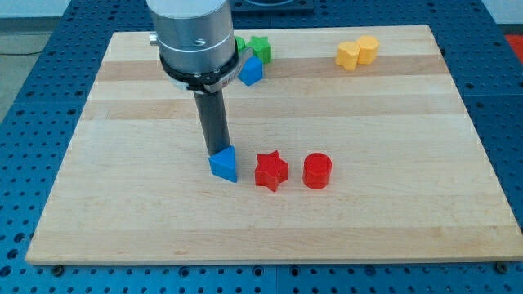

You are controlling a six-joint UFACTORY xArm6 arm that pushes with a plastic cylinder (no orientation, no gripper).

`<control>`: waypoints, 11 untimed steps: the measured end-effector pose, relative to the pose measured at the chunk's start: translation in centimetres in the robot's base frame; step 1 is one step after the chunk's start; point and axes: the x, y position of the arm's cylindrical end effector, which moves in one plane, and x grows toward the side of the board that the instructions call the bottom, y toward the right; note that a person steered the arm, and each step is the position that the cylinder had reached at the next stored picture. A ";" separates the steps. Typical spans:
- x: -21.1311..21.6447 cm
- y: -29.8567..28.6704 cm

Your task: Move the blue cube vertically to the blue triangle

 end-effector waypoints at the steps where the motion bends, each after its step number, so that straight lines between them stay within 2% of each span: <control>1: 0.6 0.0; 4: 0.2 -0.7; 7: -11.1 -4.3; 9: -18.4 -3.4; 10: -20.8 -1.9; 11: -21.4 3.7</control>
